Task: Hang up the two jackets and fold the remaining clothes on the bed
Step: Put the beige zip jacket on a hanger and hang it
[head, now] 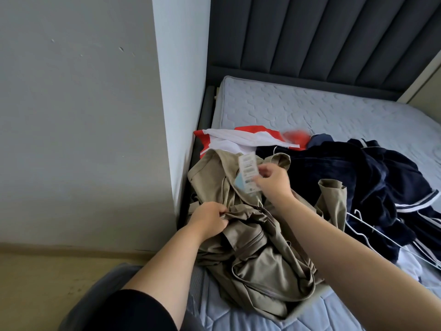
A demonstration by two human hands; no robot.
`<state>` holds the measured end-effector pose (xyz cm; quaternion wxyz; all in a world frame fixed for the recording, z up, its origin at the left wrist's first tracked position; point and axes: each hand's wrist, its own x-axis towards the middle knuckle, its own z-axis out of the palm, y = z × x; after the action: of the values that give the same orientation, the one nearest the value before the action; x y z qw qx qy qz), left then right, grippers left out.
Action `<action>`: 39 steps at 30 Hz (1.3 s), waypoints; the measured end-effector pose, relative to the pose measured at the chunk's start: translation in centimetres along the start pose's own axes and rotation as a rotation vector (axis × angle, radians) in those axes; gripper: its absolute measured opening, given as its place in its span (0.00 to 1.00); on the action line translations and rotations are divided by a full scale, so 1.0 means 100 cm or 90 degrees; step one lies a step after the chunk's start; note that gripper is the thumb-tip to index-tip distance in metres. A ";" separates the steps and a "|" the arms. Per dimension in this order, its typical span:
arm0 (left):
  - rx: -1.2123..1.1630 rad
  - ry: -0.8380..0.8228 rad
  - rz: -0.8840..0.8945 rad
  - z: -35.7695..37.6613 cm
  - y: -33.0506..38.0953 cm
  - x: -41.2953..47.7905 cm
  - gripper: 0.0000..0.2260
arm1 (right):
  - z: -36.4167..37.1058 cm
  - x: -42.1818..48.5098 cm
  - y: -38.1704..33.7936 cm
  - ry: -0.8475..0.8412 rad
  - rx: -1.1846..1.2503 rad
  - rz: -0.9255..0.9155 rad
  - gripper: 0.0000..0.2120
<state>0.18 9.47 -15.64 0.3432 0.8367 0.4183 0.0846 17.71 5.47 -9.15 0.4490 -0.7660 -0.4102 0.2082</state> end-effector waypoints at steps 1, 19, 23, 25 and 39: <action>0.007 0.004 -0.006 -0.002 0.000 -0.001 0.04 | 0.002 -0.003 -0.003 -0.103 -0.006 0.020 0.04; 0.077 0.032 -0.107 -0.007 -0.009 -0.008 0.08 | -0.052 0.004 0.029 0.310 -0.155 0.164 0.10; 0.088 0.063 -0.089 -0.003 -0.008 -0.012 0.11 | -0.074 0.005 0.028 0.411 0.196 0.240 0.11; 0.093 0.076 -0.074 -0.002 -0.007 -0.014 0.12 | -0.067 -0.003 0.030 0.373 0.153 0.210 0.13; 0.068 0.205 0.013 -0.005 0.005 -0.023 0.15 | 0.014 -0.034 0.018 -0.191 -0.253 0.080 0.26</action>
<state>-1.20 7.75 -14.66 0.2257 0.8336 0.4634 0.1985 15.63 2.97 -11.55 0.2099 -0.8238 -0.4565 0.2624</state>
